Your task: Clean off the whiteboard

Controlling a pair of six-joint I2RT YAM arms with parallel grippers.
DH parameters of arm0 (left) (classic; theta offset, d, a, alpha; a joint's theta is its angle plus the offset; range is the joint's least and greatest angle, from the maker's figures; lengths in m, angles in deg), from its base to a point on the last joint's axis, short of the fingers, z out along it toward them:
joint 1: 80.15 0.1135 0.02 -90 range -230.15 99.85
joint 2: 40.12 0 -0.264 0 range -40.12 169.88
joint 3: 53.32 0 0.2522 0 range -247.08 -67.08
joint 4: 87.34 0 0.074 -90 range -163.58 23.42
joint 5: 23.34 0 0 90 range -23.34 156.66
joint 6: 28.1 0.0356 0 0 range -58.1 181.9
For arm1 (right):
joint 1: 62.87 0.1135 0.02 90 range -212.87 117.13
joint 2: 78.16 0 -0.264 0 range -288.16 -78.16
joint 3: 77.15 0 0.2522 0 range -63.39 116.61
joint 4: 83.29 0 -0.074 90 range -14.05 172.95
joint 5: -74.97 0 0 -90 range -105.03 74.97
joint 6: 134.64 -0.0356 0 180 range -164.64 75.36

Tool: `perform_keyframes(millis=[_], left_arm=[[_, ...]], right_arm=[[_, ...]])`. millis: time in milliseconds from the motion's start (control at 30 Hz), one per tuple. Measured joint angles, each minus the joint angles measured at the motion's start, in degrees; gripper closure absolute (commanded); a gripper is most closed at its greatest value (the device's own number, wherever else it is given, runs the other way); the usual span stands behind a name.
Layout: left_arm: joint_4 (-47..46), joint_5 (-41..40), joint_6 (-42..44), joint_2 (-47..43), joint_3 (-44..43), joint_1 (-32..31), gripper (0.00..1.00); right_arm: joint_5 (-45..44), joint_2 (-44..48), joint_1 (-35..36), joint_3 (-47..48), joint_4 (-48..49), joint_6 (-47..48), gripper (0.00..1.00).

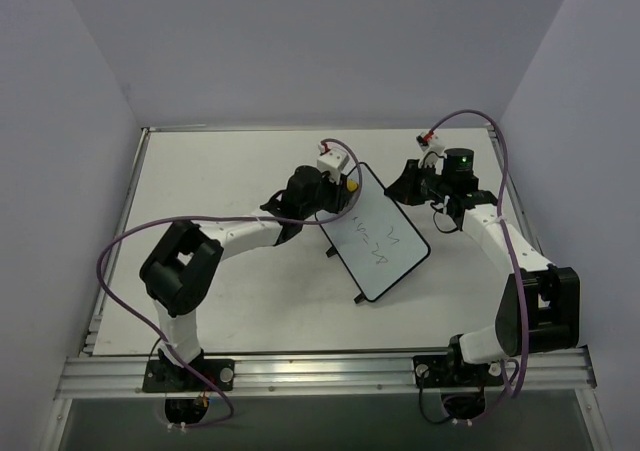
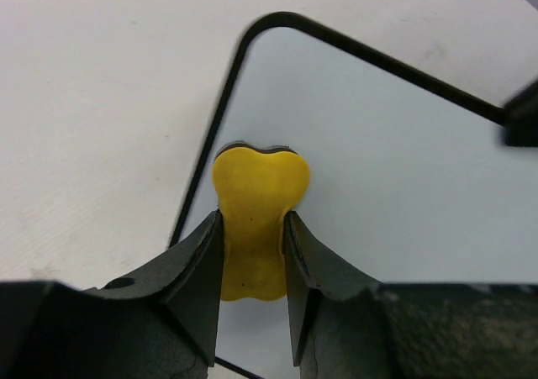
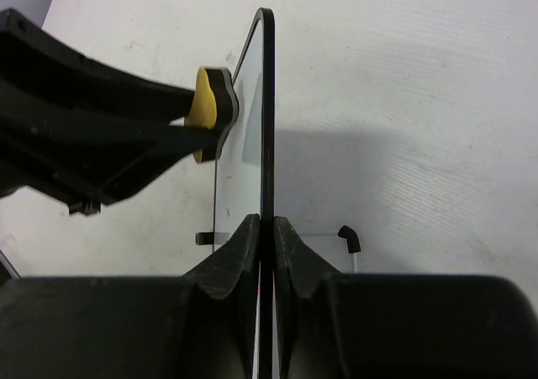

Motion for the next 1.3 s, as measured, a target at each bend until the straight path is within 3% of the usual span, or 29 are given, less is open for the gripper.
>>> perform_keyframes(millis=[200, 533, 933, 1300], left_arm=[[1.36, -1.16, -0.79, 1.4, -1.9, 3.43, 0.98], [-1.55, 1.07, -0.92, 2.56, -2.8, 1.36, 0.98], [-12.79, -2.8, -1.09, 0.35, 6.54, -9.73, 0.98], [-15.5, -4.22, -0.85, -1.03, 9.66, -19.8, 0.98]], right_arm=[[0.42, 0.0, 0.02, 0.0, 0.13, 0.0, 1.0], [0.39, 0.02, 0.07, 0.0, 0.2, 0.0, 1.0], [-3.28, 0.02, -0.13, -0.35, -1.22, 0.68, 1.0], [-3.02, 0.02, 0.0, -0.35, -1.42, 1.11, 1.0]])
